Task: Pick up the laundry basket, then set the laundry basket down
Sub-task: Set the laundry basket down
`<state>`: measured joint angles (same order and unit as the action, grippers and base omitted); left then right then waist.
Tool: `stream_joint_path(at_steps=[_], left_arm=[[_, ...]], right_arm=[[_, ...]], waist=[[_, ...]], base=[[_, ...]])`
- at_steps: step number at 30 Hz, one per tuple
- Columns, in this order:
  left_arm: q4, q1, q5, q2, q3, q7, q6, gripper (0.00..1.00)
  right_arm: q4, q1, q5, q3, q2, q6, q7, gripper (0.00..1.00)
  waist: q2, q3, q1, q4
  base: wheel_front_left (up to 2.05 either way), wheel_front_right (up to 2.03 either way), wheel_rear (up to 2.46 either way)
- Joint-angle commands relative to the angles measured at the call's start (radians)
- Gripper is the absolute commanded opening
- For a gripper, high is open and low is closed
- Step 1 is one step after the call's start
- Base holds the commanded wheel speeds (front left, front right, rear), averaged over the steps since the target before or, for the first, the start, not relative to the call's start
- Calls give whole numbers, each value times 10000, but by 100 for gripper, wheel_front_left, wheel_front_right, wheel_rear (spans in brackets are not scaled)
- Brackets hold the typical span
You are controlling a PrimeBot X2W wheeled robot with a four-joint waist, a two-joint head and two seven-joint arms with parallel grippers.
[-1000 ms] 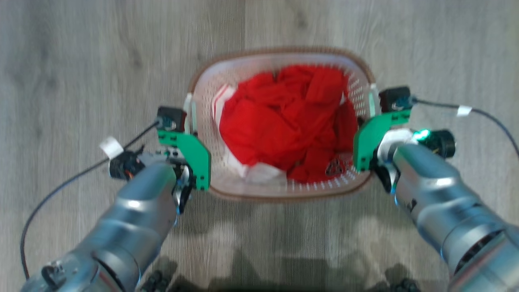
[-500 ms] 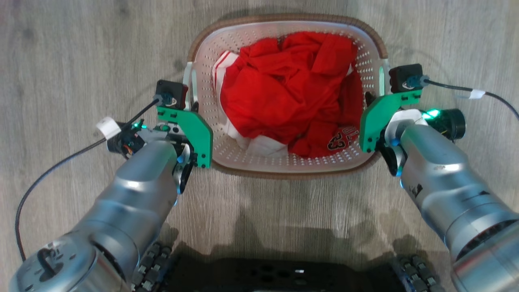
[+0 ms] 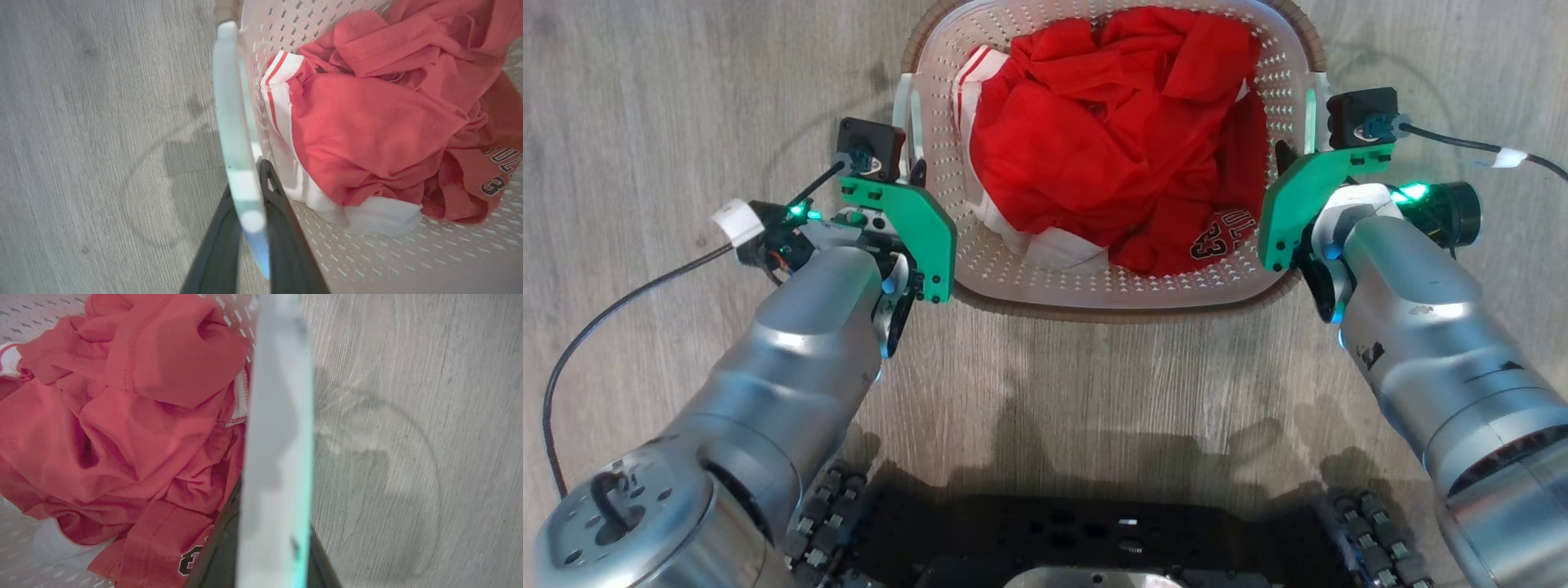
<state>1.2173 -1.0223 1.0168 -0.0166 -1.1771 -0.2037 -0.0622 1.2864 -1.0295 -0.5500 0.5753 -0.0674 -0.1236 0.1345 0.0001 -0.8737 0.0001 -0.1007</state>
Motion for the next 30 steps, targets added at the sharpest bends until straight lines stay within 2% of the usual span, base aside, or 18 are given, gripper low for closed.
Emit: stream_joint_path(at_steps=[1,23,25,26,27,29,30], left_arm=[[-45,-286,-5,-336,11,-189,-116,0],[-137,-363,357,-336,-435,-211,-133,0],[-136,-346,418,-336,-467,-228,-174,0],[-135,-347,439,-336,-474,-239,-197,0],[-137,-347,463,-336,-479,-250,-218,26],[-145,-330,519,-336,-493,-254,-249,63],[-142,-318,547,-336,-500,-254,-265,87]], right_arm=[[43,668,369,272,167,-71,69,0],[44,660,574,18,171,-71,131,0],[44,683,678,-79,171,-71,168,31],[44,690,717,-121,171,-71,180,51],[44,700,746,-163,171,-71,178,96],[44,712,792,-249,171,-71,175,100],[44,715,817,-286,171,-71,171,100]], waist=[[-1,-16,-1,-44],[-1,-318,-1,-65],[-1,-277,-1,-57],[-1,-259,-1,-58],[-1,-239,-1,-61],[-1,-193,-1,-66],[-1,-170,-1,-66]], base=[[0,0,0],[0,0,0],[0,0,0],[0,0,0],[0,0,0],[0,0,0],[0,0,0]])
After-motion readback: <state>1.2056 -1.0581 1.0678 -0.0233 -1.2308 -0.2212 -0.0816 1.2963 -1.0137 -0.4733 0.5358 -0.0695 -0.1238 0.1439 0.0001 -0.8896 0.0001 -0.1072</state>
